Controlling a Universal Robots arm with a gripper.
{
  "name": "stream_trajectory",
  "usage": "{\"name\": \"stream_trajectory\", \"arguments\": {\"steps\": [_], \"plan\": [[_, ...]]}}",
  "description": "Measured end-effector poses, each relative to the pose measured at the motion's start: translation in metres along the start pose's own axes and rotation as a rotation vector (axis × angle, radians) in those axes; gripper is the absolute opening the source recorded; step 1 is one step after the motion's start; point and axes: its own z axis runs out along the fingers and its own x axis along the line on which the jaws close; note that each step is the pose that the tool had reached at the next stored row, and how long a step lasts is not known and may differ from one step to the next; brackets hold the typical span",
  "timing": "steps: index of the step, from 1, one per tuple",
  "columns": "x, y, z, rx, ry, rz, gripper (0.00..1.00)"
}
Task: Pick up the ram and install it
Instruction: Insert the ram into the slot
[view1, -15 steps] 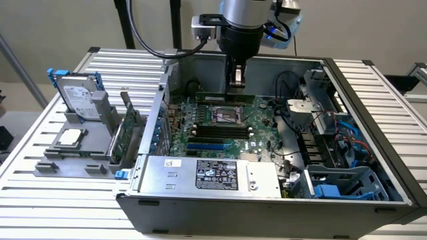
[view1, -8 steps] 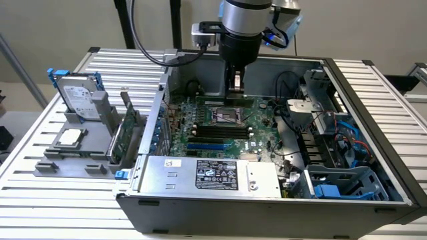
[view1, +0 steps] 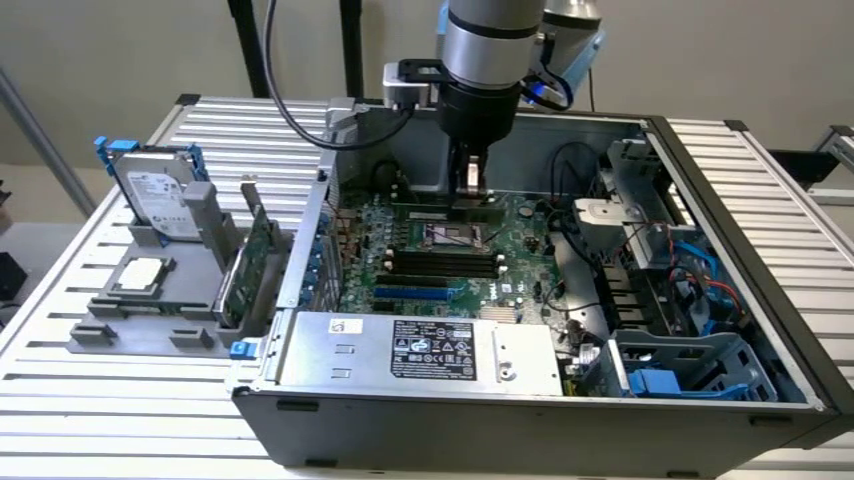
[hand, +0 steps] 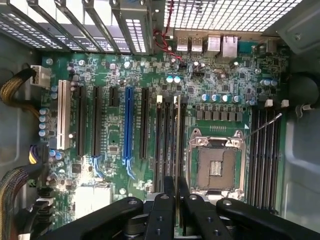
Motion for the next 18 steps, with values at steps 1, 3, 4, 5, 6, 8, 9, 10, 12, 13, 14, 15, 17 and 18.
{"name": "stream_trajectory", "arguments": {"steps": [1,3,4,5,6,8,9,10,12,13,14,15,17,18], "plan": [[0.001,-0.0001,0.0017,0.0001,0.0005,0.000,0.00],[0.002,-0.0002,0.0049,0.0001,0.0021,0.000,0.00],[0.002,-0.0003,0.0065,0.0000,0.0030,0.000,0.00],[0.003,-0.0004,0.0083,0.0000,0.0039,0.000,0.00],[0.004,-0.0005,0.0098,0.0000,0.0046,0.001,0.00],[0.005,-0.0006,0.0134,0.0000,0.0058,0.001,0.00],[0.005,-0.0008,0.0152,0.0000,0.0061,0.001,0.00],[0.005,-0.0010,0.0169,0.0000,0.0061,0.001,0.00],[0.005,-0.0017,0.0206,0.0000,0.0061,0.001,0.00],[0.005,-0.0021,0.0224,0.0000,0.0064,0.001,0.00],[0.006,-0.0026,0.0242,0.0000,0.0066,0.001,0.00],[0.006,-0.0031,0.0260,0.0000,0.0068,0.001,0.00],[0.006,-0.0037,0.0290,0.0000,0.0078,0.001,0.00],[0.007,-0.0039,0.0303,0.0000,0.0088,0.001,0.00]]}}
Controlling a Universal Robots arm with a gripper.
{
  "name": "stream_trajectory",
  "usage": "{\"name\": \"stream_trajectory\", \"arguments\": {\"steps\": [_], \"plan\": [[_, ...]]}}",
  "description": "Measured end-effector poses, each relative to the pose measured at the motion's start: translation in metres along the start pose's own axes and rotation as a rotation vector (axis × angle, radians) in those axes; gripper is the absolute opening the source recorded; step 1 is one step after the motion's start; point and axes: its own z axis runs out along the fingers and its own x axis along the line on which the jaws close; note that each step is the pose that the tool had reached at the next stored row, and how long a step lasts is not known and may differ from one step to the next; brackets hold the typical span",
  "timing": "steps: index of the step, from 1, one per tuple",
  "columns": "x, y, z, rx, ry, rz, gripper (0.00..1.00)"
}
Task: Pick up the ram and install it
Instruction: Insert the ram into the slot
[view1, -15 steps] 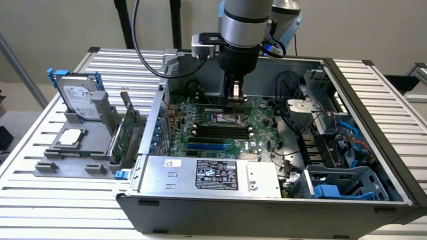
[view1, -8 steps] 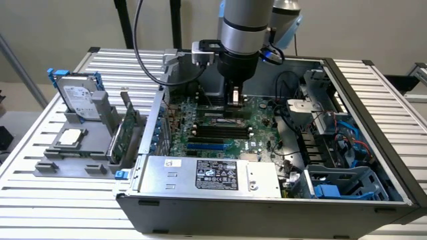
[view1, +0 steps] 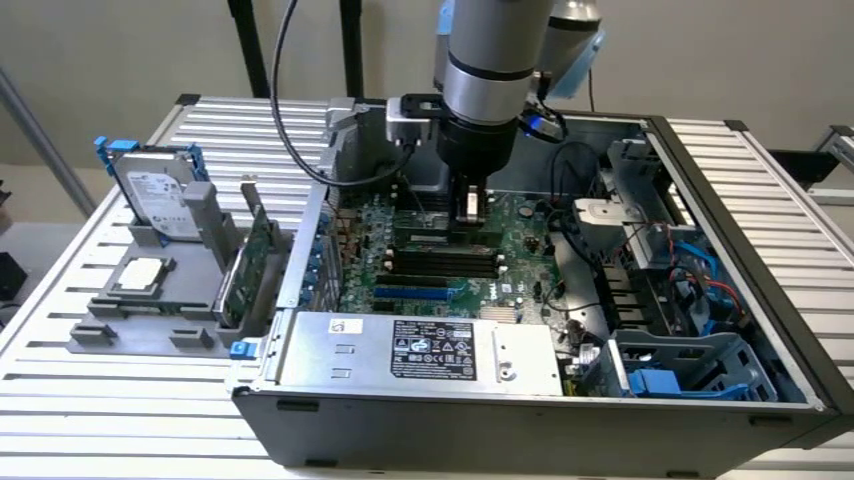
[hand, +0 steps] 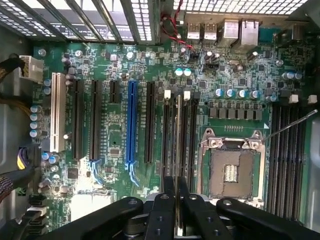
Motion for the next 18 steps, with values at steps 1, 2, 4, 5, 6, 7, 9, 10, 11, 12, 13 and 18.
{"name": "stream_trajectory", "arguments": {"steps": [1,2,4,5,6,7,9,10,11,12,13,18], "plan": [[0.000,-0.0002,0.0012,0.0000,0.0011,0.000,0.00],[0.001,-0.0004,0.0023,-0.0001,0.0021,0.000,0.00],[0.001,-0.0006,0.0049,-0.0001,0.0042,0.000,0.00],[0.001,-0.0007,0.0062,0.0000,0.0053,0.000,0.00],[0.001,-0.0008,0.0073,-0.0001,0.0070,0.000,0.00],[0.002,-0.0009,0.0084,-0.0001,0.0092,0.000,0.00],[0.002,-0.0010,0.0103,-0.0001,0.0156,0.001,0.00],[0.002,-0.0009,0.0112,-0.0002,0.0195,0.002,0.00],[0.002,-0.0010,0.0120,-0.0003,0.0237,0.002,0.00],[0.002,-0.0010,0.0130,-0.0003,0.0278,0.003,0.00],[0.002,-0.0011,0.0143,-0.0002,0.0313,0.003,0.00],[0.002,-0.0012,0.0205,0.0000,0.0442,0.004,0.00]]}}
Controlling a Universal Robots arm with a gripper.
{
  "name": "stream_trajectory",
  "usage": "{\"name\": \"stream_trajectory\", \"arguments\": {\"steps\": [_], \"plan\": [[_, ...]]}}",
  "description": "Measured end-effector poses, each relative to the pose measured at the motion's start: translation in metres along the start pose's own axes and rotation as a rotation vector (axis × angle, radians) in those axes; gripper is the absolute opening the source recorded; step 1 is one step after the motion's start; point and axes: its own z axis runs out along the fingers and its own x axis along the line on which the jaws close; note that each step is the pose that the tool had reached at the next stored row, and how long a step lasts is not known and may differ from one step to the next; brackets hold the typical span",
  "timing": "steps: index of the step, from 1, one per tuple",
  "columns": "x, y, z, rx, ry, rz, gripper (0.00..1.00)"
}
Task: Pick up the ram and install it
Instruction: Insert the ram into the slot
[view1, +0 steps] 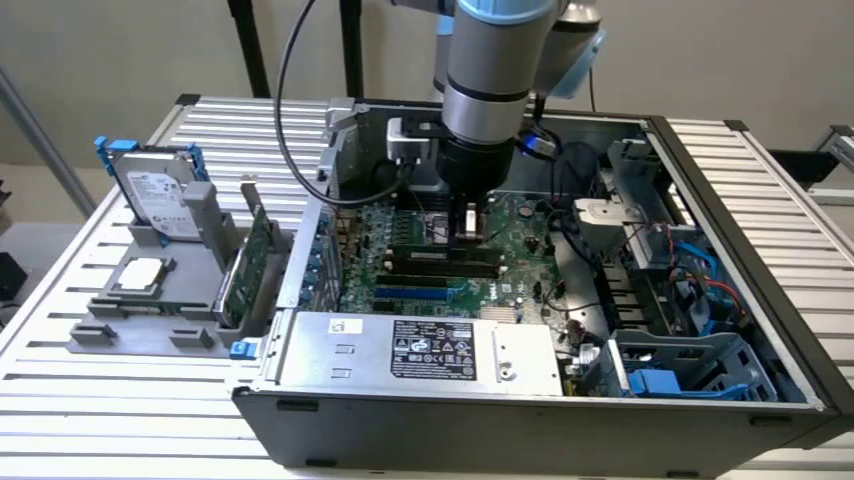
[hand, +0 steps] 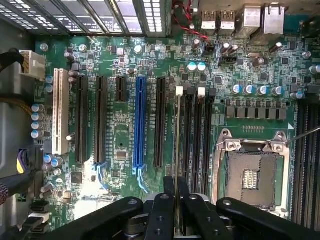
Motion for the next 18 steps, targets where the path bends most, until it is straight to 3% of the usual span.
{"name": "stream_trajectory", "arguments": {"steps": [9,18], "plan": [[-0.0003,-0.0002,0.0067,0.0060,0.0057,0.014,0.00],[-0.0016,0.0018,0.0086,0.0175,0.0055,0.021,0.00]]}}
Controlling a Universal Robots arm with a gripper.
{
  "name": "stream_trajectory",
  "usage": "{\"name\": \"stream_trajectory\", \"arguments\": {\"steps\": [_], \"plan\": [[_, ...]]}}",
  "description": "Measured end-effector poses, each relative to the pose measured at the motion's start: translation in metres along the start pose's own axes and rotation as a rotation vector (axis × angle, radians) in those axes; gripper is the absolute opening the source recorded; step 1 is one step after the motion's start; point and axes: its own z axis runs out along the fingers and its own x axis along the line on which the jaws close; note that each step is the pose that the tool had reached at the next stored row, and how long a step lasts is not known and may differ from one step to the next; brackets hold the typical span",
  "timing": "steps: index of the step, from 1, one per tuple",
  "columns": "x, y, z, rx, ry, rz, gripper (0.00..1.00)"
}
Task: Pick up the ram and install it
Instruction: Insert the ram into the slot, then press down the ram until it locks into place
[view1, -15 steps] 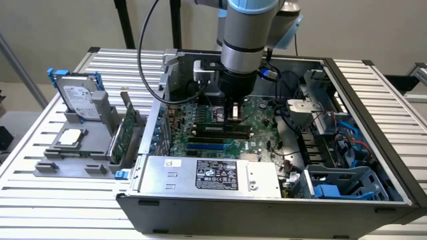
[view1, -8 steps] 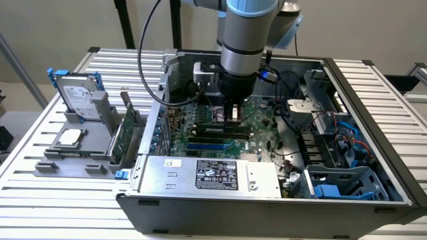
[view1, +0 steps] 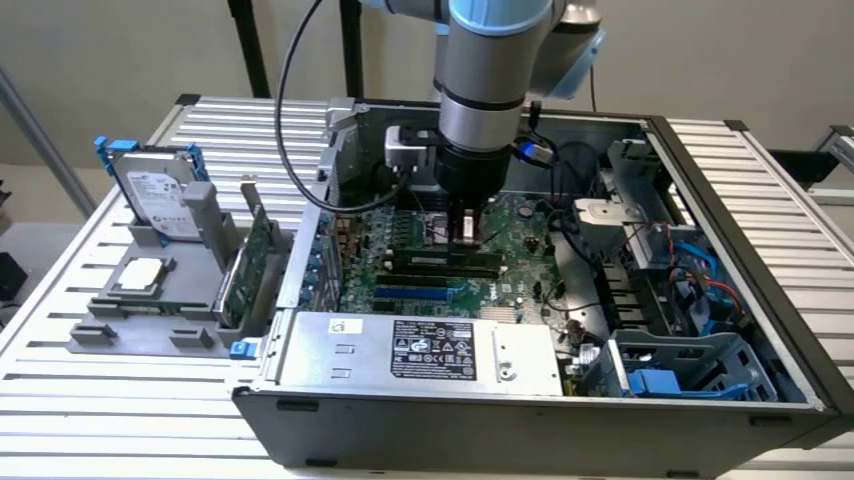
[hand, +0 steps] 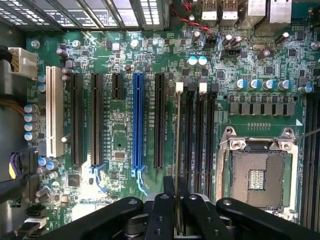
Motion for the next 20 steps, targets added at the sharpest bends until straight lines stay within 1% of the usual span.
{"name": "stream_trajectory", "arguments": {"steps": [9,20], "plan": [[-0.0021,0.0023,0.0023,0.0055,0.0007,0.001,0.00],[-0.0048,0.0031,0.0049,0.0081,0.0012,0.001,0.00]]}}
